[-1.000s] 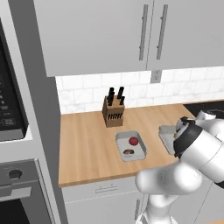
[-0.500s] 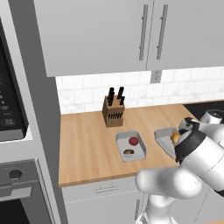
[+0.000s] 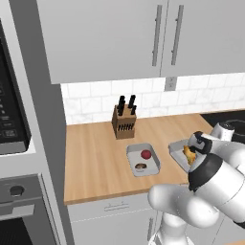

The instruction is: Take the meat container that has the chicken drumstick and place it on the second highest rack of the freezer. Then take the vegetable container that has the tomato and mushroom and place it on the highest rack of the freezer.

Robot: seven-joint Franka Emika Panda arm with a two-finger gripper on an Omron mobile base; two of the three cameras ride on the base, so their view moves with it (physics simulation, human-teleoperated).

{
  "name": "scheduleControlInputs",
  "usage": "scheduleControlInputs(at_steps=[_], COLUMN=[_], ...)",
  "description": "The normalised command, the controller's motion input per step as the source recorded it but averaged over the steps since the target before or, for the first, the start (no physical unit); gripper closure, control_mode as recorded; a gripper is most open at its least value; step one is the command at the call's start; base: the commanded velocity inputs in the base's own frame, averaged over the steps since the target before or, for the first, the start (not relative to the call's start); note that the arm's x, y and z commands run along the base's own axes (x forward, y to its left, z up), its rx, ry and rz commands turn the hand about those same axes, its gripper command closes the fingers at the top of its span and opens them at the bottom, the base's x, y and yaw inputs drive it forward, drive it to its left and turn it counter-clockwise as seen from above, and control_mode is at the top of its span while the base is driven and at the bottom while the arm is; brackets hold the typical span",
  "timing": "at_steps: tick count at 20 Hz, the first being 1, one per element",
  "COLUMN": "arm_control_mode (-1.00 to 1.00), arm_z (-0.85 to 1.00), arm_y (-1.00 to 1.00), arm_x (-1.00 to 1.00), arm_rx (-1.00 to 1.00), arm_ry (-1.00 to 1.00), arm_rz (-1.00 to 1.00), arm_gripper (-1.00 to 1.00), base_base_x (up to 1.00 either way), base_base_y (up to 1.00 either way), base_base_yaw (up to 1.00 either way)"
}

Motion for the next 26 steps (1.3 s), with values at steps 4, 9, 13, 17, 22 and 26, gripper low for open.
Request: scheduleControlInputs(at_steps=[4,9,13,17,22,26], arm_control_mode=[-1.0,-1.0,-1.0,-1.0,-1.0,-1.0], arm_z=[-0.01,0.0,0.0,0.0,0.0,0.39], arm_y=[0.01,0.0,0.0,-0.02,-0.01,-0.05], arm_x=[-0.01,0.0,0.0,0.0,0.0,-0.1], arm_rx=[-0.01,0.0,0.0,0.0,0.0,0.0], arm_ry=[-0.01,0.0,0.0,0.0,0.0,0.0], arm_rz=[0.0,0.0,0.0,0.0,0.0,0.0], arm_gripper=[-1.0,1.0,1.0,1.0,1.0,1.0], base_base_x=[0.0,0.0,0.0,0.0,0.0,0.0], base_base_y=[0.0,0.0,0.0,0.0,0.0,0.0], base_base_yaw=[0.0,0.0,0.0,0.0,0.0,0.0])
